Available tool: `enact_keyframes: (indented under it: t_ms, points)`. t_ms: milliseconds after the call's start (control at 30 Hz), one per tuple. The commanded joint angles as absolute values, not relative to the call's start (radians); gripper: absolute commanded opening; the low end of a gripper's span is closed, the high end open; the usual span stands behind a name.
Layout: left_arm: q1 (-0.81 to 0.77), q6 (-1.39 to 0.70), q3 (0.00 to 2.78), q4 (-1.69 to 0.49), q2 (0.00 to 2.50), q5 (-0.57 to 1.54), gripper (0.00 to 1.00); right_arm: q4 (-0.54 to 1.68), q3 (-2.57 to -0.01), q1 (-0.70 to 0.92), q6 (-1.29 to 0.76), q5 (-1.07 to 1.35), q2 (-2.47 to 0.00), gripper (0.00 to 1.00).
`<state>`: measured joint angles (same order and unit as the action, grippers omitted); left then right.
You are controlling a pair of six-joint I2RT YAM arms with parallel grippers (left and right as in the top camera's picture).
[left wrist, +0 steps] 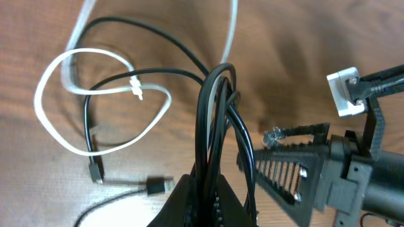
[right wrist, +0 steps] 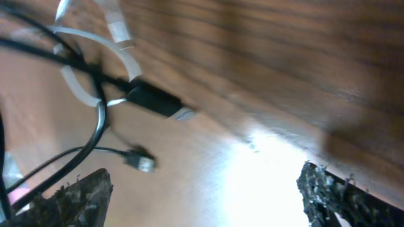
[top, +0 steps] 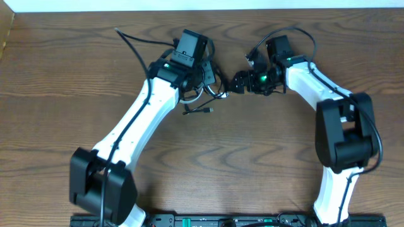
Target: Untangle cables
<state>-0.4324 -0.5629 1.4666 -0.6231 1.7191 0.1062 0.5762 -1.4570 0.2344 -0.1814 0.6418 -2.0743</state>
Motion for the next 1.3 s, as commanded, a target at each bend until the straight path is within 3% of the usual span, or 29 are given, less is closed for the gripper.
enact_keyframes:
  t_ms: [0,233,467,700,1033,1267]
  points:
    - [-0.429,-0.45,1.483,-0.602,1.677,0.127,0.07,0.573,-1.46,0.244,-0.14,0.691,-1.924,0.93]
    - [-0.429,-0.331,1.483,-0.603,1.66,0.133,0.07,0.587,-1.46,0.245,-0.133,0.691,-1.81,0.95]
    - [-0.427,-0.216,1.483,-0.581,1.66,0.313,0.08,0.587,-1.46,0.29,-0.133,0.686,-1.812,0.93]
    - [-0.399,-0.26,1.483,-0.558,1.659,0.476,0.08,0.587,-1.458,0.31,-0.229,0.539,-1.847,0.84]
    - [-0.311,-0.316,1.483,-0.471,1.658,0.833,0.07,0.588,-1.458,0.308,-0.373,0.407,-1.969,0.79]
    - [-0.237,-0.316,1.483,-0.464,1.658,0.953,0.07,0.638,-1.458,0.258,-0.411,0.341,-2.051,0.78]
